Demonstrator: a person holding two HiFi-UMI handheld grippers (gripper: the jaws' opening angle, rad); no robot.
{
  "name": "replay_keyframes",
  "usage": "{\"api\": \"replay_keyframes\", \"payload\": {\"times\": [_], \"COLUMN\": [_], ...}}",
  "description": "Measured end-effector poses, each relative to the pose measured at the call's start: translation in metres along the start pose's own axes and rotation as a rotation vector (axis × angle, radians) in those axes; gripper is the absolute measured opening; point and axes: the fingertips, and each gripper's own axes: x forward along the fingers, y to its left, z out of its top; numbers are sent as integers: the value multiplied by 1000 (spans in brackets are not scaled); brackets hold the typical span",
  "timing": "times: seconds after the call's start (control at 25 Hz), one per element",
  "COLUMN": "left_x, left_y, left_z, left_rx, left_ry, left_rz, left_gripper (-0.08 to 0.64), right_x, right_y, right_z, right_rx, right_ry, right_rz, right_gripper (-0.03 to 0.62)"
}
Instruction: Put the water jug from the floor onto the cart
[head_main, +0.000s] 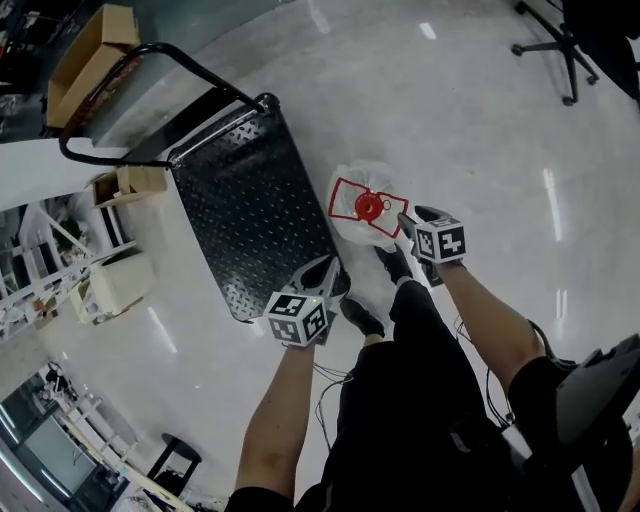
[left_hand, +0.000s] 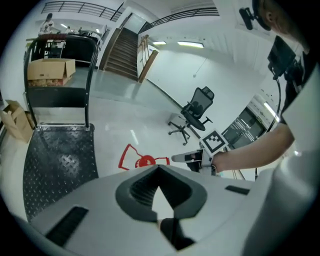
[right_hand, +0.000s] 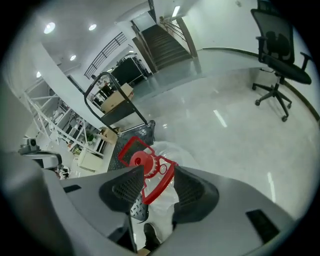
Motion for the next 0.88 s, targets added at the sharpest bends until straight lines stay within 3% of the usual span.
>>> {"api": "replay_keyframes", "payload": {"times": [0.28,0.48,0.88], "left_x": [28,33,23], "left_y": [5,-12,-15], "left_z": [-34,-48,-39], "left_rx": [-51,52,37], "left_ry": [75,131,85], "left_rz": [-5,-33,-18], "left_gripper": [0,0,0], "right_x": [39,50,54], "right_y": [-18,-17,-19], "right_z": [-24,-35,-31], "right_rx": [71,67,208], "right_ry": [45,61,57], "right_rz": [-27,4,41], "right_gripper": [169,169,101]}}
